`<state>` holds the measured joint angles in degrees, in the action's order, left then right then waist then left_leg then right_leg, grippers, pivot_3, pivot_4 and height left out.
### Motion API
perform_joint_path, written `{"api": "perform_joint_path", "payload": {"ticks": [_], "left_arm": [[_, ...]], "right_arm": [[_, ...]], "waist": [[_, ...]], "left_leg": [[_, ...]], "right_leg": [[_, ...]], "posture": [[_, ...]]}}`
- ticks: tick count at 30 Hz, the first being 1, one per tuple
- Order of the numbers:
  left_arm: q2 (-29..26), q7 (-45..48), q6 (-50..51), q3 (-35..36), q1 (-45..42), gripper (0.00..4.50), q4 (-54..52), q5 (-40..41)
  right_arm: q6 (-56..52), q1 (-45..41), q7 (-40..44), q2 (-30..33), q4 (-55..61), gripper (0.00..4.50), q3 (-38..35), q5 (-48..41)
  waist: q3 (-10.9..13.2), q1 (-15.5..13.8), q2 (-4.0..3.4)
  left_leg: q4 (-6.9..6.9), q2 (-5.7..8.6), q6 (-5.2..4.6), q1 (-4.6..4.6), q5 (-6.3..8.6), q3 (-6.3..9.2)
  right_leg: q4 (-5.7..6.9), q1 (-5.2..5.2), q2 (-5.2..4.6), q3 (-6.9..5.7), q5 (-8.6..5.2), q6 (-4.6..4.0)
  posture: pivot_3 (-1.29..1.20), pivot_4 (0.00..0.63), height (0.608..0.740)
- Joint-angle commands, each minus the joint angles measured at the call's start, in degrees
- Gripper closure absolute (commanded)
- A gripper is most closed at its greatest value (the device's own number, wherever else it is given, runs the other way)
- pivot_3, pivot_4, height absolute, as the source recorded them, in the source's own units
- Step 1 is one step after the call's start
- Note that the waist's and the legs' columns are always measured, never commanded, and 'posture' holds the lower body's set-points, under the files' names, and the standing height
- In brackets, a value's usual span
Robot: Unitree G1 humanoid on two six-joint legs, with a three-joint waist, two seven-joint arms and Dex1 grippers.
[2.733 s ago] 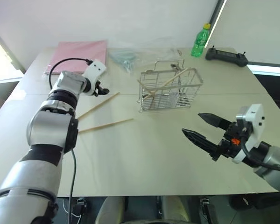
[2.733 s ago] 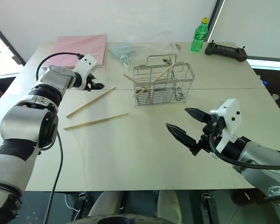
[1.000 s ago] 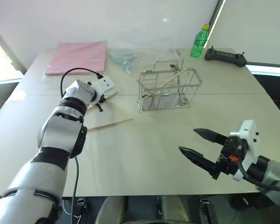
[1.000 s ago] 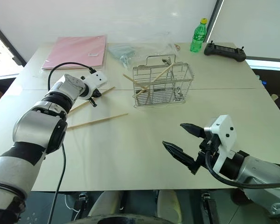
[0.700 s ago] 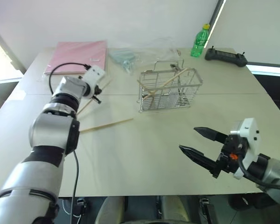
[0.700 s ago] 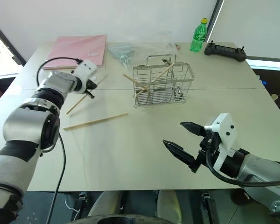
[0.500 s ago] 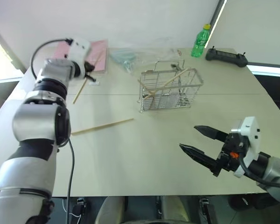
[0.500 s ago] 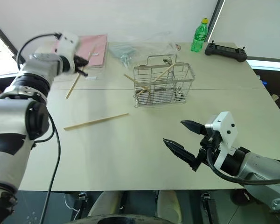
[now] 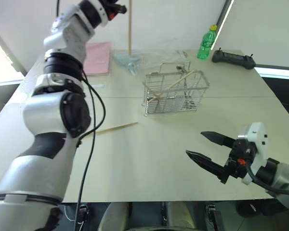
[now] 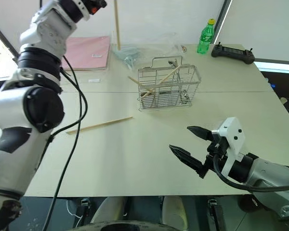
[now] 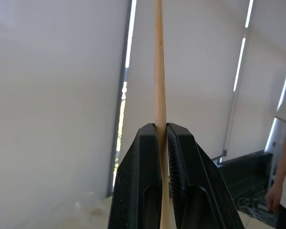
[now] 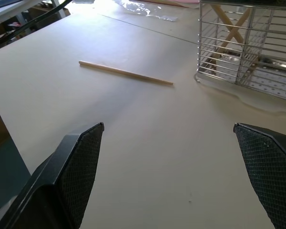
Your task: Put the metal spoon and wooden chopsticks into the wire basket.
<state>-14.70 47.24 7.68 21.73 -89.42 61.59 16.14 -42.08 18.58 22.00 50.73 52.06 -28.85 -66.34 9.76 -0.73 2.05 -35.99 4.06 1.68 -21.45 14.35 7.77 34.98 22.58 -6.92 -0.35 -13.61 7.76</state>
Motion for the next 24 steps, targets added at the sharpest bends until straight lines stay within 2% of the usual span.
{"api": "perform_joint_path", "payload": {"ticks": [1, 9, 16, 20, 24], "left_arm": [[2.37, -0.18, 1.32, -1.30, 1.31, 4.48, -5.53, 2.42], [7.74, -0.19, 4.30, -6.14, 7.80, 4.48, -11.02, 2.32], [9.21, -0.97, 4.71, -9.55, 11.47, 4.48, -13.19, 2.09], [9.01, -0.81, 5.51, -10.16, 11.90, 2.99, -13.94, 2.85], [8.24, 0.59, 7.51, -10.52, 12.56, 0.98, -16.61, 3.69]], "right_arm": [[1.39, -0.98, -1.36, -0.09, 0.48, 0.00, -2.98, -0.68], [2.03, -2.56, -4.64, -0.67, 0.15, 0.00, -4.69, -2.23], [2.09, -3.16, -6.27, -0.60, 0.16, 0.00, -4.23, -3.18], [2.10, -3.50, -6.69, -0.49, -0.09, 0.00, -3.97, -3.50], [1.98, -3.93, -6.85, -0.44, -0.46, 0.00, -3.71, -3.63]], "waist": [[0.00, 0.01, 0.00], [0.00, -0.09, -0.01], [0.00, -0.03, -0.01], [0.00, -0.10, -0.01], [0.00, -0.10, -0.01]], "left_leg": [[0.00, 0.01, 0.00, -0.01, 0.00, 0.00], [0.01, 0.02, 0.00, -0.03, 0.00, 0.00], [0.00, 0.02, -0.01, -0.02, 0.00, 0.01], [0.01, 0.02, -0.01, -0.04, 0.00, 0.01], [0.00, 0.02, -0.01, -0.04, 0.00, 0.01]], "right_leg": [[0.00, 0.01, 0.00, 0.00, 0.00, 0.00], [-0.01, 0.03, 0.04, 0.01, 0.01, -0.02], [-0.01, 0.00, 0.04, 0.01, 0.01, -0.03], [-0.02, 0.03, 0.04, 0.01, 0.01, -0.03], [-0.04, 0.01, 0.04, 0.01, 0.00, -0.02]], "posture": [[0.00, 0.150, 0.709], [0.00, 0.150, 0.709], [0.00, 0.150, 0.709], [0.00, 0.150, 0.709], [0.00, 0.150, 0.709]]}}
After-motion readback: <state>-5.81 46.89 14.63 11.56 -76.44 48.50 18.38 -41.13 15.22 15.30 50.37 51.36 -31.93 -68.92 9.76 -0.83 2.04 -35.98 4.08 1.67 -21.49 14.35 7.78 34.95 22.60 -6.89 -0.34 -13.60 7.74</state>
